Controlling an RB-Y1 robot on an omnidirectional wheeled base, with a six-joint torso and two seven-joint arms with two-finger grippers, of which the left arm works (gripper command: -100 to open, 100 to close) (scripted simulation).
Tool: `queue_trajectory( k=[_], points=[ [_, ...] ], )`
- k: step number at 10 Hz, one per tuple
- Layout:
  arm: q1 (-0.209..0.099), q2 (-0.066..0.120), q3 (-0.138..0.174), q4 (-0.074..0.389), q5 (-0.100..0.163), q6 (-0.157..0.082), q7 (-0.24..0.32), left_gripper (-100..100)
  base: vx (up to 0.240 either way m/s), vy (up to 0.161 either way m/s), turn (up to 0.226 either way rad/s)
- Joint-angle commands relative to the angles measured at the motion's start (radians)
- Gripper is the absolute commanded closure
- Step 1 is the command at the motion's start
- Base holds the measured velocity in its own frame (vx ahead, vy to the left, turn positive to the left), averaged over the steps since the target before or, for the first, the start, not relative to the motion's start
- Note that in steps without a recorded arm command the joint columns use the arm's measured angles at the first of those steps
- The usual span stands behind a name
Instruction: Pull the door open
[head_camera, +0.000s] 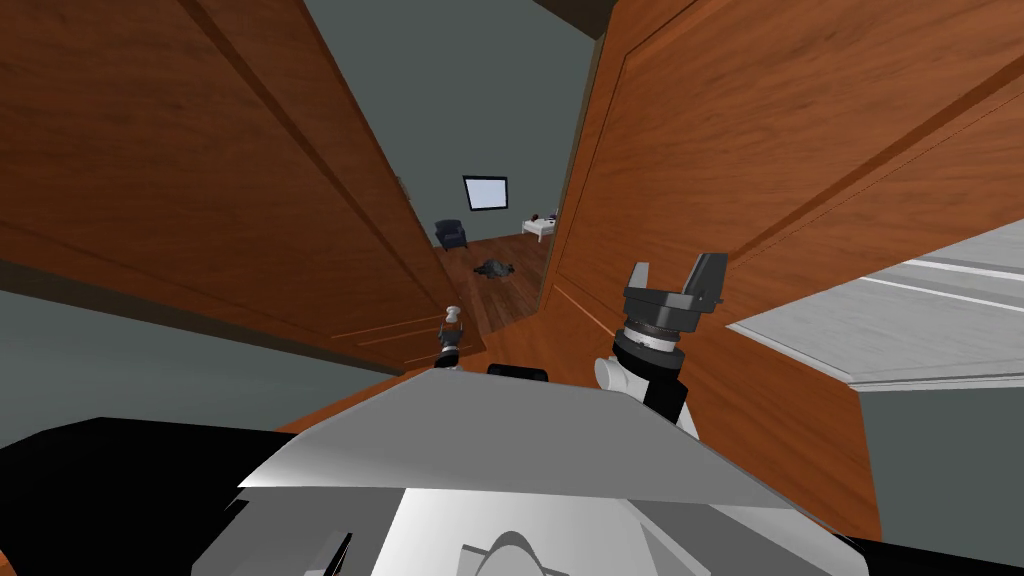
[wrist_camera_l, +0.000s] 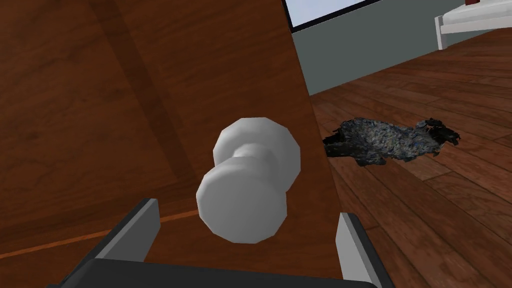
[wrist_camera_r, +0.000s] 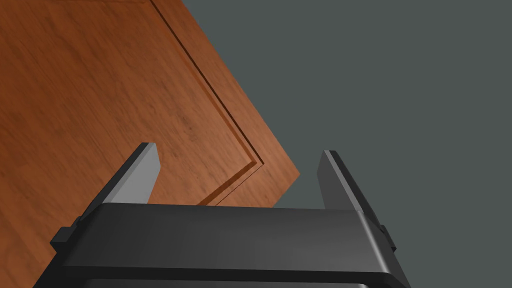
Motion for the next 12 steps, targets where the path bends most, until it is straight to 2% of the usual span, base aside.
queue_trajectory(
  k=[1,4,5,9,10,11,12],
  points=[
    [0.003,-0.001,-0.005,-0.005,0.012,0.001,0.032,-100,-0.060,0.013,-0.032],
    [0.014,-0.006,-0.027,-0.030,0.064,0.009,0.125,-100,-0.078,0.019,-0.066],
    [0.014,-0.006,-0.027,-0.030,0.064,0.009,0.134,-100,-0.068,0.009,-0.023],
    [0.024,-0.011,-0.047,-0.053,0.111,0.015,0.229,-100,-0.072,0.010,-0.054],
    [0.025,-0.012,-0.050,-0.057,0.119,0.016,0.244,-100,-0.060,0.010,-0.029],
    [0.024,-0.011,-0.048,-0.053,0.113,0.015,0.233,-100,-0.026,0.006,-0.006],
    [0.028,0.013,-0.041,-0.036,0.121,0.007,0.267,-100,0.093,0.003,-0.117]
  ],
)
